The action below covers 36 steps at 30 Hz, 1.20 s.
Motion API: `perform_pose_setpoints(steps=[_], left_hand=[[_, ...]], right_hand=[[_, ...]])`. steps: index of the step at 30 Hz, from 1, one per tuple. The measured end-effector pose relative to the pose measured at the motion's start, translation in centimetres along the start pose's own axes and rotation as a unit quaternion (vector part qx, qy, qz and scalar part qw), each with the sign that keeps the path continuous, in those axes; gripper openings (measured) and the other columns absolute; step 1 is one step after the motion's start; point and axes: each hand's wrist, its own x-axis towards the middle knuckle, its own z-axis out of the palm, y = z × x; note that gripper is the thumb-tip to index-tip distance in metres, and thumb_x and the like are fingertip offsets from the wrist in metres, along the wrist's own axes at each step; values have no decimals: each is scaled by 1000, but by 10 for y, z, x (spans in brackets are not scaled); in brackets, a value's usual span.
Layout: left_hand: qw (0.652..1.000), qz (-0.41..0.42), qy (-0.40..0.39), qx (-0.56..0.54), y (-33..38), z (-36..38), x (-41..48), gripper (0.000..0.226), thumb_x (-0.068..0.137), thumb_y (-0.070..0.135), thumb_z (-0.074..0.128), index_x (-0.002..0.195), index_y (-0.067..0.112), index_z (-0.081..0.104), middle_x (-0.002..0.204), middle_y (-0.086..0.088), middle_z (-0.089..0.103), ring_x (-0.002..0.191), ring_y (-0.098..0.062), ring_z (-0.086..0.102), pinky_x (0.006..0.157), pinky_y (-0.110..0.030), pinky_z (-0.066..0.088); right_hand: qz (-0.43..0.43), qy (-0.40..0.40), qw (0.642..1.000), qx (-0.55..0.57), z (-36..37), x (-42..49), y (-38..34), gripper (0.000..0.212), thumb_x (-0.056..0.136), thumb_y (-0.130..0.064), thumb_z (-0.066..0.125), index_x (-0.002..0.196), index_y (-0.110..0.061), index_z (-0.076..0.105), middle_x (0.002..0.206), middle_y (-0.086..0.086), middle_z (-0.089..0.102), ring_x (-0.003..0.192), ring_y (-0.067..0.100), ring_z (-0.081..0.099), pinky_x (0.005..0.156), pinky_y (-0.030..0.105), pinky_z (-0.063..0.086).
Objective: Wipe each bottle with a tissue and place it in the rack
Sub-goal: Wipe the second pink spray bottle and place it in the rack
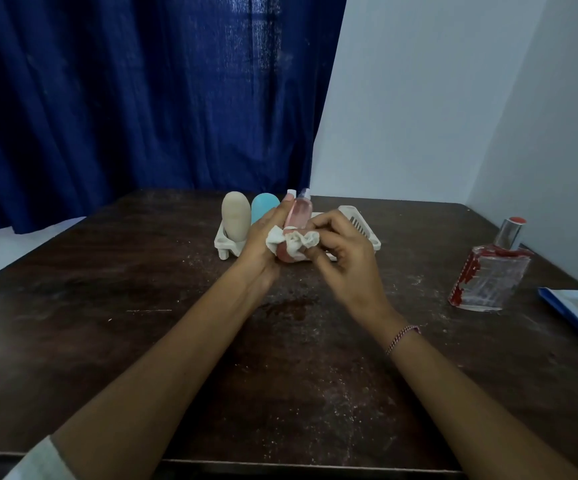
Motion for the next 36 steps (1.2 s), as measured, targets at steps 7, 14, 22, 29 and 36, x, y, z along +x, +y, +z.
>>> perform_pose_setpoints(steps=[7, 14, 22, 29, 36], left_hand=[[993, -8, -53, 109, 1, 7, -6, 24, 88, 28, 62, 105, 11, 62, 80, -6, 65, 58, -10, 61, 49, -23, 49], [996, -1, -51, 71, 0, 13, -11, 11, 94, 19, 51, 98, 11, 58, 79, -6, 62, 56, -10, 58, 47, -21, 46], [1000, 5, 1, -10, 8, 4, -4, 12, 94, 25, 53, 88, 16, 57, 77, -5, 54, 55, -11, 57, 48, -19, 47], [984, 11, -118, 130, 9, 4, -17, 6, 97, 25, 47, 95, 22, 53, 71, -5, 64, 49, -11, 56, 35, -17, 38], [990, 32, -92, 100, 5, 2, -13, 7, 97, 19, 47, 93, 19, 53, 75, -4, 63, 49, -10, 57, 35, -16, 39]], right_hand=[[57, 102, 991, -65, -10, 5, 18, 13, 83, -6, 66, 95, -1, 69, 93, -3, 54, 86, 3, 51, 73, 9, 44], [72, 112, 990, -34, -12, 3, 18, 25, 83, -2, 65, 107, -10, 67, 97, -3, 54, 91, 8, 54, 75, 24, 53], [-49, -61, 997, -21, 0, -3, 10, 35, 79, 6, 64, 111, -8, 67, 98, 1, 59, 91, 10, 56, 80, 22, 50], [64, 131, 987, -70, -15, 5, 22, 23, 82, -1, 65, 105, -5, 67, 95, -4, 56, 84, 7, 54, 68, 16, 48], [18, 70, 994, -87, -4, 0, 15, 29, 85, -3, 59, 113, -9, 64, 98, 0, 50, 90, -1, 45, 82, 9, 41]])
